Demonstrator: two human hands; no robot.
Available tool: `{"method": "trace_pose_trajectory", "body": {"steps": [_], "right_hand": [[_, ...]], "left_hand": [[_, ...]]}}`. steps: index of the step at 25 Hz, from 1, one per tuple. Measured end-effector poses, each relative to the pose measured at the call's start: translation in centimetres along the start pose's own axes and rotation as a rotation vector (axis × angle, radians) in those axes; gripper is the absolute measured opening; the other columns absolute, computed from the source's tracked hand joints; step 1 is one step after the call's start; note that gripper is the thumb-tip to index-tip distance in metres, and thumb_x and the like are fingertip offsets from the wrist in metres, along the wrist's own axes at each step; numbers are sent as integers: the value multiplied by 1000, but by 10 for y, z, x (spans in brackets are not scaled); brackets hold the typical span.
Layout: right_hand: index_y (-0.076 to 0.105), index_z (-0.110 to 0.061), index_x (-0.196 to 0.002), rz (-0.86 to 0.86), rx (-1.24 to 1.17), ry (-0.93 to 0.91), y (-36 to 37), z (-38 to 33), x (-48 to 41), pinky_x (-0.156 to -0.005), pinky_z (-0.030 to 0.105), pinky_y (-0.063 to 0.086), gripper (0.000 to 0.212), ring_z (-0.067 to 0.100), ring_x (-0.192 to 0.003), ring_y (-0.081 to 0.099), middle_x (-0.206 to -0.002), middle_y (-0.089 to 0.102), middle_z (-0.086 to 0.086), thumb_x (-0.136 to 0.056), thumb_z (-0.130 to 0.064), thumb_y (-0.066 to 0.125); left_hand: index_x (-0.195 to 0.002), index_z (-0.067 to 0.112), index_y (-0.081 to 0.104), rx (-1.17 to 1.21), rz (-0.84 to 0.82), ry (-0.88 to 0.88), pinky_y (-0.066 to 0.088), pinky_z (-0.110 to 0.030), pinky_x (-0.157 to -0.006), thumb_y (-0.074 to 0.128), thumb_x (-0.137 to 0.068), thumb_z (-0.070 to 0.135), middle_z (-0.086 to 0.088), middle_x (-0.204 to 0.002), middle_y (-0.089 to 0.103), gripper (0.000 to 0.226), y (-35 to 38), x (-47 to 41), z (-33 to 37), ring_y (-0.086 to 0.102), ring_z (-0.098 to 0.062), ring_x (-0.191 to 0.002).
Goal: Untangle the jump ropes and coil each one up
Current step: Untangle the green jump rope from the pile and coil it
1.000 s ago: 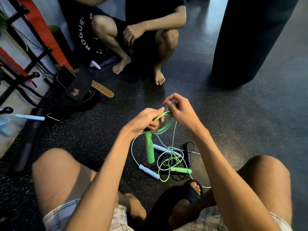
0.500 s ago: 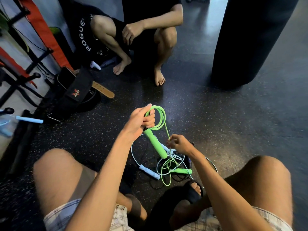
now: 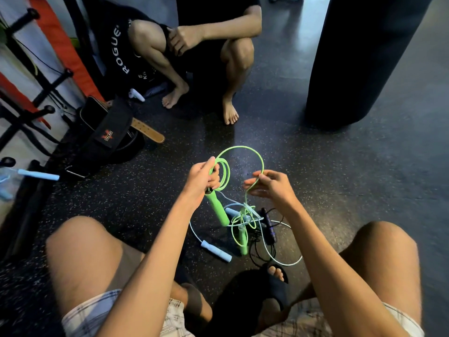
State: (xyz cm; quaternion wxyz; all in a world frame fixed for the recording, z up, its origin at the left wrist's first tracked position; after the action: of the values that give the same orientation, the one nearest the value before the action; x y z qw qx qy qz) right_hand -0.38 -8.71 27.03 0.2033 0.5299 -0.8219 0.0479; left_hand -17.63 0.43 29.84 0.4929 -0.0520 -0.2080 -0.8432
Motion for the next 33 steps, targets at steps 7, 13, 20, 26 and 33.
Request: {"method": "trace_pose_trajectory", "body": {"steps": [7, 13, 20, 26, 33], "right_hand": [[59, 1, -107, -24, -524, -155, 6, -74, 0, -76, 37, 62, 21, 32, -92, 74, -92, 75, 16, -101, -6, 40], [59, 5, -105, -104, -862, -229, 18, -128, 18, -73, 33, 62, 23, 27, -90, 75, -90, 75, 13, -102, -4, 38], [63, -3, -103, -37, -564, -78, 14, -91, 9, -60, 25, 59, 21, 17, -73, 75, -77, 74, 4, -100, -8, 43], [63, -7, -85, 64, -77, 46, -4, -14, -12, -55, 29, 52, 21, 14, -48, 52, -56, 56, 2, -98, -6, 46], [53, -10, -76, -110, 500, 35, 18, 41, -3, -43, 25, 41, 25, 20, -44, 50, -56, 56, 8, -101, -14, 52]], "left_hand": [[-71, 11, 44, -125, 50, -26, 22, -23, -43, 38, -106, 24, 10, -42, 23, 37, -3, -2, -11, 21, -5, -34], [-71, 11, 46, -125, 55, -2, 17, -23, -44, 41, -105, 24, 10, -45, 26, 36, 2, -4, -3, 21, -4, -36], [-77, 8, 49, -73, -6, 33, 22, -24, -48, 39, -105, 28, 10, -46, 26, 36, 16, -3, 3, 22, -6, -40], [-74, 13, 49, 371, -176, -81, 15, -26, -50, 34, -105, 30, 10, -43, 23, 39, 11, -2, -2, 18, -5, -36], [-84, 11, 47, 521, 31, 105, 27, -27, -60, 32, -106, 24, 6, -52, 33, 30, -12, -15, 22, 29, -8, -46]]}}
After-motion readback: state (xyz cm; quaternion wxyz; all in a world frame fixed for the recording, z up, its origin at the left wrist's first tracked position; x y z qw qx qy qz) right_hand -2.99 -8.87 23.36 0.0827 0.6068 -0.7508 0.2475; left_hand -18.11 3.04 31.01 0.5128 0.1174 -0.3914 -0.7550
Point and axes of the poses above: each hand's wrist, its own x-axis away from the middle knuckle, its own y-axis out of the palm, z = x × y, the point moved 8 cm from there along -x, towards the middle knuckle
